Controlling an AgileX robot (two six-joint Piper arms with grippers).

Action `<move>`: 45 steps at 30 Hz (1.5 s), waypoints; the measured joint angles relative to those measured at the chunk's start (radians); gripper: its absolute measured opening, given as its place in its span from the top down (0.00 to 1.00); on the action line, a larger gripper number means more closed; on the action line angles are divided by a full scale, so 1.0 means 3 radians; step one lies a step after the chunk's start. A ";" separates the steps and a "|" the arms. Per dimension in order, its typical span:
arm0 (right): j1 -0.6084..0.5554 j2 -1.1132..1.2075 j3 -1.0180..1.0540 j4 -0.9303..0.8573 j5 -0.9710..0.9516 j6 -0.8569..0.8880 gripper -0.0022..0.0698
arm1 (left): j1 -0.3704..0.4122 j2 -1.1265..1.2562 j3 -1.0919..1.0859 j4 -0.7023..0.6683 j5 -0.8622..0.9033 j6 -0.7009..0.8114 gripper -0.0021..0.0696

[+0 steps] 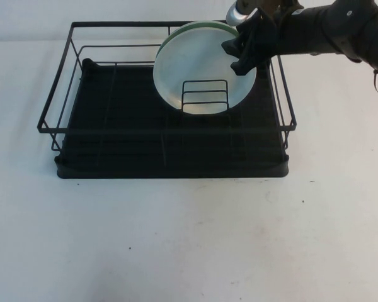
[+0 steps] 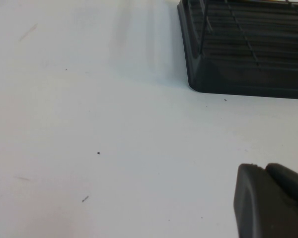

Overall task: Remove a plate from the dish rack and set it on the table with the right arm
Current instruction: Grasp the plate from the shelf

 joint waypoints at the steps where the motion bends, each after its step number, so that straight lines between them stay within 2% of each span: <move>1: 0.0000 0.0008 0.0000 0.0000 -0.0018 -0.0020 0.53 | 0.0000 0.0000 0.0000 0.0000 0.0000 0.0000 0.98; 15: 0.0000 0.0124 0.0000 0.0000 -0.0086 -0.0129 0.55 | 0.0000 0.0000 0.0000 0.0000 0.0000 0.0000 0.98; 22: 0.0000 0.0124 0.0000 0.0000 -0.0086 -0.0136 0.70 | 0.0000 0.0000 0.0000 0.0000 0.0000 0.0000 0.98; 28: 0.0000 0.0124 0.0000 -0.0022 -0.0107 -0.0169 0.88 | 0.0000 0.0000 0.0000 0.0000 0.0000 0.0000 0.98; 45: 0.0000 -0.0113 0.0000 -0.0075 -0.0003 -0.0142 0.90 | 0.0000 0.0000 0.0000 0.0000 0.0000 0.0000 0.98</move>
